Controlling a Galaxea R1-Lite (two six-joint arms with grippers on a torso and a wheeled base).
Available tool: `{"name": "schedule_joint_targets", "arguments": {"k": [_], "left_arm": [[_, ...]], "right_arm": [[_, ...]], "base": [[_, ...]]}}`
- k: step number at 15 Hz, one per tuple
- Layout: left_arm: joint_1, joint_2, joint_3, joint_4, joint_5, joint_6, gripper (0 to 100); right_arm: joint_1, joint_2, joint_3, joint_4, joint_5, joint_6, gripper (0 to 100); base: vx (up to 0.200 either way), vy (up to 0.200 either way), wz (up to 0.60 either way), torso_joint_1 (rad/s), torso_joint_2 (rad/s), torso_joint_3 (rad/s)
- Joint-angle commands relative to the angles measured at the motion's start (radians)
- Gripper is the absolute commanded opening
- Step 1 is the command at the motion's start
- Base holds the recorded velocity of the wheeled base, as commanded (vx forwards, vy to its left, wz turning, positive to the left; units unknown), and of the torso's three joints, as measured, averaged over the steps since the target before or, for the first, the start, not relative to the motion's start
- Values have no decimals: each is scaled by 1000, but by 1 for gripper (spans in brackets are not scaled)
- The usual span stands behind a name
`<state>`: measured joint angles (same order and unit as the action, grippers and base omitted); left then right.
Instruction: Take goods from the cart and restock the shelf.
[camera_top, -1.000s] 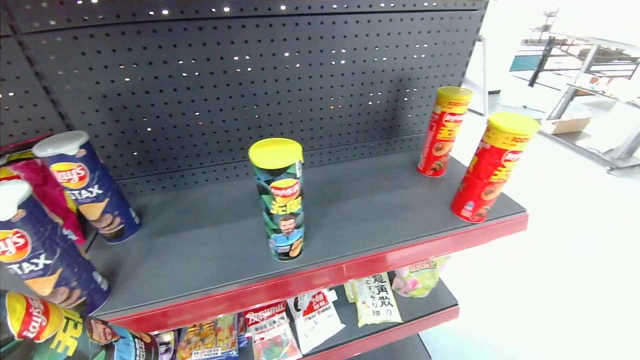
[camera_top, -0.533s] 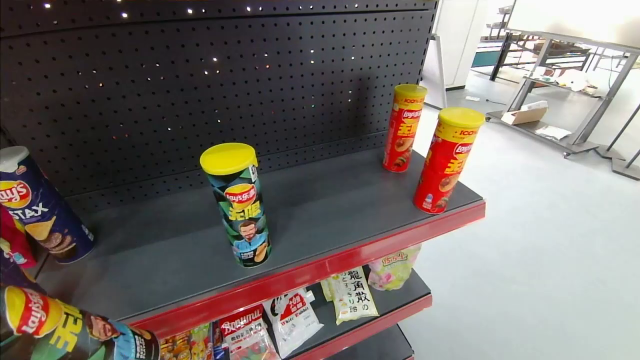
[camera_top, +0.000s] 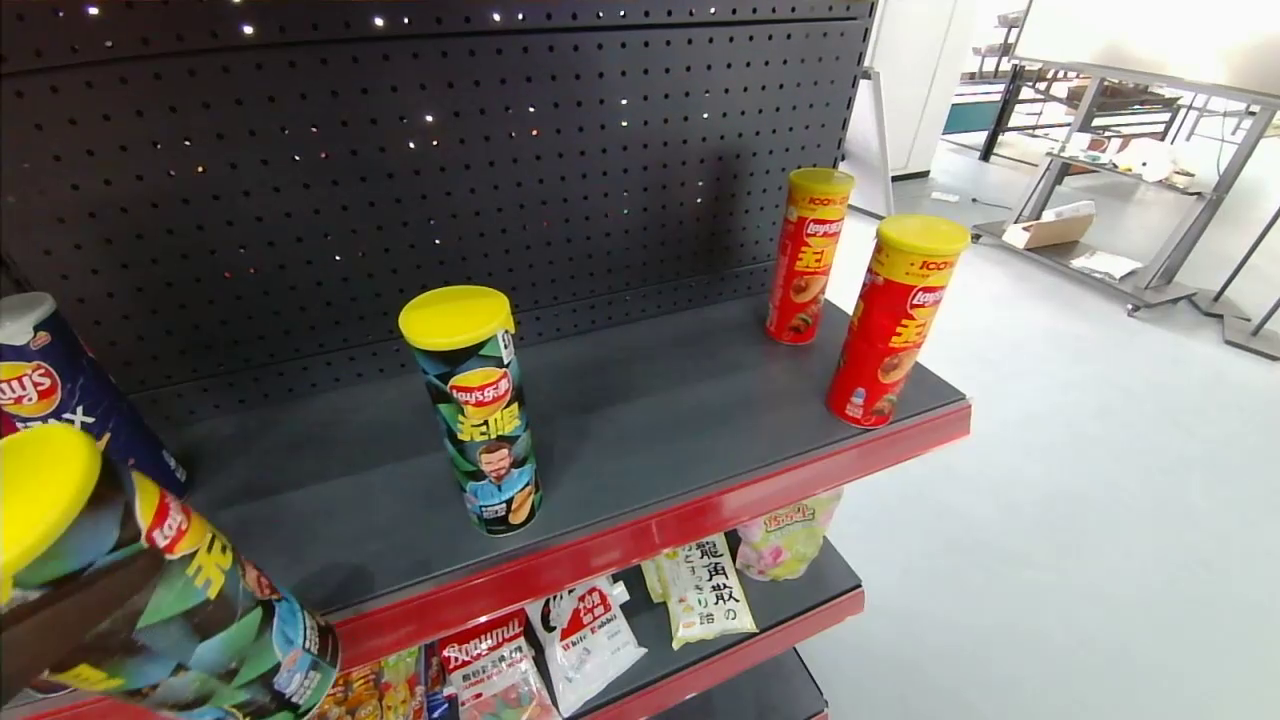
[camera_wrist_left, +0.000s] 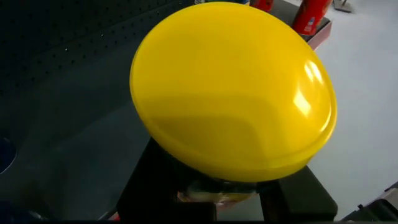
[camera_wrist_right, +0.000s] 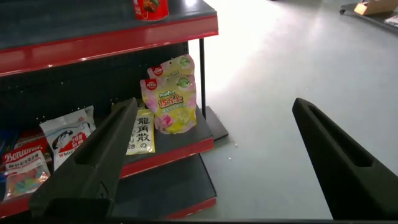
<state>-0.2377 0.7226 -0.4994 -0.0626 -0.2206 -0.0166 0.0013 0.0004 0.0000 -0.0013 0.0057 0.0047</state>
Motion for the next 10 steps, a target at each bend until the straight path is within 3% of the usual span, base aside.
{"name": "schedule_joint_targets", "arguments": {"k": [1, 5, 10], "left_arm": [[0, 238, -117, -40, 1, 0, 0], [0, 474, -192, -214, 4, 0, 0], [21, 577, -214, -301, 98, 15, 0]], "right_arm": [[0, 0, 0, 0, 0, 0, 100], [0, 0, 0, 0, 0, 0, 100], [0, 0, 0, 0, 0, 1, 100]], "base": [[0, 0, 0, 0, 0, 0], [0, 0, 0, 0, 0, 0], [0, 0, 0, 0, 0, 0]]}}
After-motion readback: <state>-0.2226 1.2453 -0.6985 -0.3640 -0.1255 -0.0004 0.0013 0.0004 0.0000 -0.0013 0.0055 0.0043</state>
